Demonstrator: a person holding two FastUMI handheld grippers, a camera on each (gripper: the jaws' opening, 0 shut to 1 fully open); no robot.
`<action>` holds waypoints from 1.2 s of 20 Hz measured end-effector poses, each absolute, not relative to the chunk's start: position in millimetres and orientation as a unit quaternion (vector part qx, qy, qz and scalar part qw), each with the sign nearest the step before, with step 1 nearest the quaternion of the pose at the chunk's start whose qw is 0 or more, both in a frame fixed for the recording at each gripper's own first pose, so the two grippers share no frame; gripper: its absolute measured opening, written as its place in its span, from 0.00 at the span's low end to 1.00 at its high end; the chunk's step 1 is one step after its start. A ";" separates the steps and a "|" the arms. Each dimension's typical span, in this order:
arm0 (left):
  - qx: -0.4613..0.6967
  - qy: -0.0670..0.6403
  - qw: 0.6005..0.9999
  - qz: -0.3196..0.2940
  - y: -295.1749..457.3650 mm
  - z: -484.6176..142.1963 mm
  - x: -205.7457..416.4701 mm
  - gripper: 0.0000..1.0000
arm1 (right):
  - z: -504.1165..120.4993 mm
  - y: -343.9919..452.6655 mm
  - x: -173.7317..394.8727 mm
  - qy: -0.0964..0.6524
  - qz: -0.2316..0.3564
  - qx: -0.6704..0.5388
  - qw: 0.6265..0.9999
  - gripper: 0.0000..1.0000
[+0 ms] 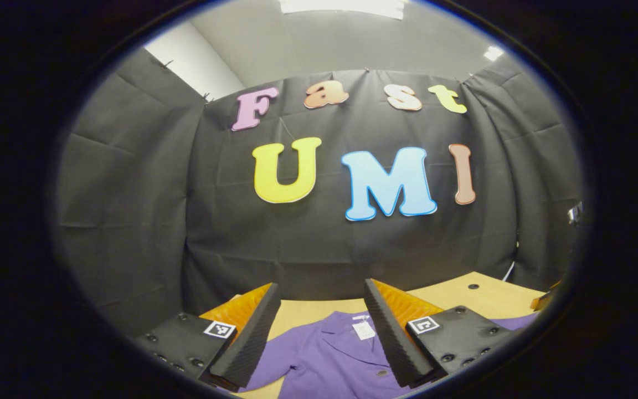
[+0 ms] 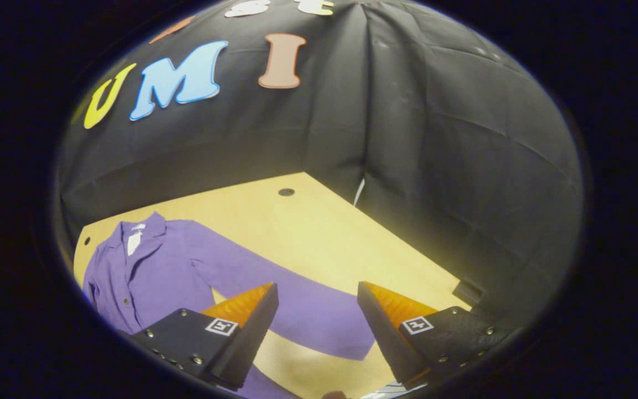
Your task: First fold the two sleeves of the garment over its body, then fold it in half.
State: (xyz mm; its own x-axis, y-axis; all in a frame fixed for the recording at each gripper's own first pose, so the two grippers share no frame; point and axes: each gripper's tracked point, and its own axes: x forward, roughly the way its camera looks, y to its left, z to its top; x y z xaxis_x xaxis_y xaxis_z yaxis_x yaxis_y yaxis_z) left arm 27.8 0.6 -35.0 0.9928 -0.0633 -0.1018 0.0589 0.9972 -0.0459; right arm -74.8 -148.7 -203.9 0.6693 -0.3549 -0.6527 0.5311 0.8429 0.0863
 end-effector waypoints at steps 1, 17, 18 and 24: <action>-0.022 0.053 0.998 -0.031 0.4 -36.5 30.0 1.00 | -214.7 -153.8 -79.2 0.339 -0.251 0.142 0.895 0.92; -0.012 0.061 0.998 -0.019 4.4 -40.4 27.7 1.00 | -332.1 -191.8 -111.9 0.468 -0.308 0.254 0.789 0.92; -0.011 0.062 0.998 -0.018 5.8 -41.8 26.7 0.97 | -334.5 -189.5 -110.7 0.467 -0.308 0.264 0.786 0.93; -0.019 0.070 0.997 -0.020 2.7 -50.4 25.0 1.00 | -340.9 -178.5 -108.9 0.484 -0.274 0.252 0.792 0.89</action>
State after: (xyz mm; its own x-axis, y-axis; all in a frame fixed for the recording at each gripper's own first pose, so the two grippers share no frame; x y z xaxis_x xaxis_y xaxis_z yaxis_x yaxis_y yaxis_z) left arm 25.0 2.7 -50.4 0.9895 -0.0420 -0.1386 0.0367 0.9985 -0.0407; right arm -108.9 -178.5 -340.9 0.3806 -0.1902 -0.9050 0.6783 0.7225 0.1334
